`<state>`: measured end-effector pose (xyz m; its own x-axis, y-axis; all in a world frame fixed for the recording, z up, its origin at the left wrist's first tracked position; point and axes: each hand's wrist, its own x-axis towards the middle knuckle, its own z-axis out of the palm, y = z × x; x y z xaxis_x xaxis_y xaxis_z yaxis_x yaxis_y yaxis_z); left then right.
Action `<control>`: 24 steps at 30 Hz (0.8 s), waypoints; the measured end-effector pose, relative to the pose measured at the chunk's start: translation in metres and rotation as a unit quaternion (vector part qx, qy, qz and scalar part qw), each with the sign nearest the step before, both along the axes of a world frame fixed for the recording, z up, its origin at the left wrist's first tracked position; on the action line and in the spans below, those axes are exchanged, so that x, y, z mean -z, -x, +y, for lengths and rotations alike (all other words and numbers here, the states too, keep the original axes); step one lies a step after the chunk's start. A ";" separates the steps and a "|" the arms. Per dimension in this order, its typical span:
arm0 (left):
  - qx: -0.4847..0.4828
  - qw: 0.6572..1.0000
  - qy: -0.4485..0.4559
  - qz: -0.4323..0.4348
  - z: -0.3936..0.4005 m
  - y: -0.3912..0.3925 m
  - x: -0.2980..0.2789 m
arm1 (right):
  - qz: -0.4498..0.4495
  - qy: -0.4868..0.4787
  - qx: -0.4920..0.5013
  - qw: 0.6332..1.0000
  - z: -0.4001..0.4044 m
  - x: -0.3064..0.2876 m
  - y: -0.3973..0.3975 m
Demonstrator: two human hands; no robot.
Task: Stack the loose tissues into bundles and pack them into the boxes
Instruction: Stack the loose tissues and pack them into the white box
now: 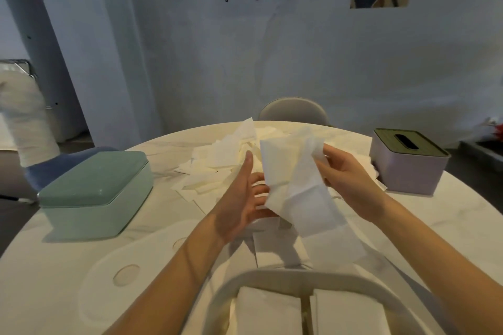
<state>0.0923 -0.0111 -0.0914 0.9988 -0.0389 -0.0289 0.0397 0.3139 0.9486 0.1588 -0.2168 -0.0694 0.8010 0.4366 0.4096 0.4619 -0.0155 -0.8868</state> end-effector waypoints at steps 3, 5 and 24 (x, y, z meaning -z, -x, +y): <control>-0.015 0.999 -0.029 -0.039 -0.008 0.003 -0.001 | -0.038 0.037 0.047 0.997 0.002 0.003 0.000; -0.071 0.991 -0.090 -0.066 -0.009 0.002 -0.002 | -0.057 0.069 0.074 0.993 0.003 0.005 -0.001; -0.132 0.942 -0.302 -0.067 0.021 0.002 0.002 | 0.027 0.116 0.106 0.987 0.004 0.020 -0.015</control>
<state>0.0904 0.0096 -0.0939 0.9676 0.1942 0.1615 -0.0978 -0.3016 0.9484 0.1734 -0.2124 -0.0891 0.9025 0.3340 0.2719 0.3779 -0.3115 -0.8719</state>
